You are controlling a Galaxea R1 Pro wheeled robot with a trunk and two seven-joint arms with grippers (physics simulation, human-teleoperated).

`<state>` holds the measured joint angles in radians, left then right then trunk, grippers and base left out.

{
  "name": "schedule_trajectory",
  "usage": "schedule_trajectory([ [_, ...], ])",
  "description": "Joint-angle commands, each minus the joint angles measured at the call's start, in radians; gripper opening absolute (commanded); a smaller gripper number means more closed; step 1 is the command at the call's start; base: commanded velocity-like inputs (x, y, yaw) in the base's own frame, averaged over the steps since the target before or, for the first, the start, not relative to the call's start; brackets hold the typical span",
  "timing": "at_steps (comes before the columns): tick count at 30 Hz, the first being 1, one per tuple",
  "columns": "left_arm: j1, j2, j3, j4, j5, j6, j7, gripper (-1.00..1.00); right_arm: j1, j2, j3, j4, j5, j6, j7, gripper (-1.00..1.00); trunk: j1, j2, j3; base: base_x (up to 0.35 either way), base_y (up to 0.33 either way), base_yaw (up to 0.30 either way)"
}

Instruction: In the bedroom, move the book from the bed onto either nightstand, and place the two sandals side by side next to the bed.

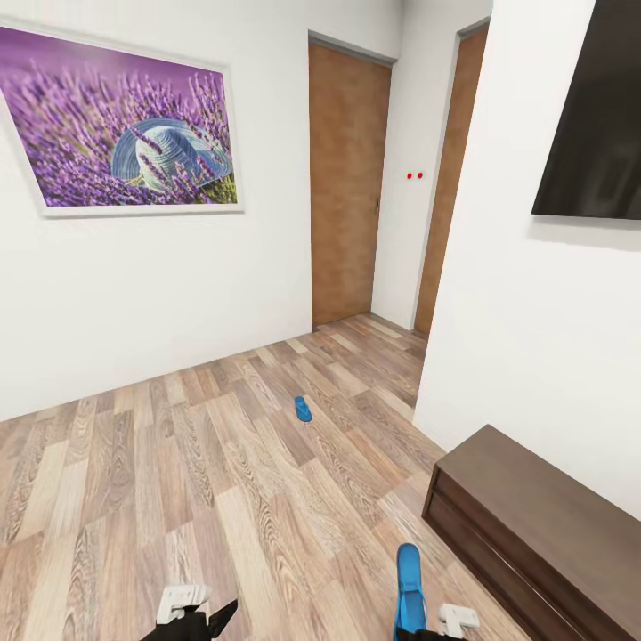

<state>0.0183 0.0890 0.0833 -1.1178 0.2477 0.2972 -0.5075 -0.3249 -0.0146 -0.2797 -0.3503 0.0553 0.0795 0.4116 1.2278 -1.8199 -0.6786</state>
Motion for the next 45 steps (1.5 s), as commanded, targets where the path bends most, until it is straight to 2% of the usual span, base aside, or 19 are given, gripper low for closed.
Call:
schedule_trajectory([
  [1,0.0,0.0,0.001,-0.001,0.01,0.009,-0.002,1.0,0.0,0.001,-0.009,-0.002,0.005,0.007,0.007,-1.0,0.0,0.0,-0.001,0.0,0.0,0.0],
  [20,0.0,0.0,0.001,0.0,0.011,0.009,-0.001,1.0,0.0,0.0,-0.009,-0.001,0.002,0.006,0.0,-1.0,0.0,0.0,-0.001,0.011,0.0,0.0],
  [45,0.0,0.0,0.003,0.0,0.012,0.01,0.0,1.0,0.0,0.0,-0.009,0.0,0.002,0.006,0.0,-1.0,0.0,0.0,-0.001,0.251,0.0,0.0],
])
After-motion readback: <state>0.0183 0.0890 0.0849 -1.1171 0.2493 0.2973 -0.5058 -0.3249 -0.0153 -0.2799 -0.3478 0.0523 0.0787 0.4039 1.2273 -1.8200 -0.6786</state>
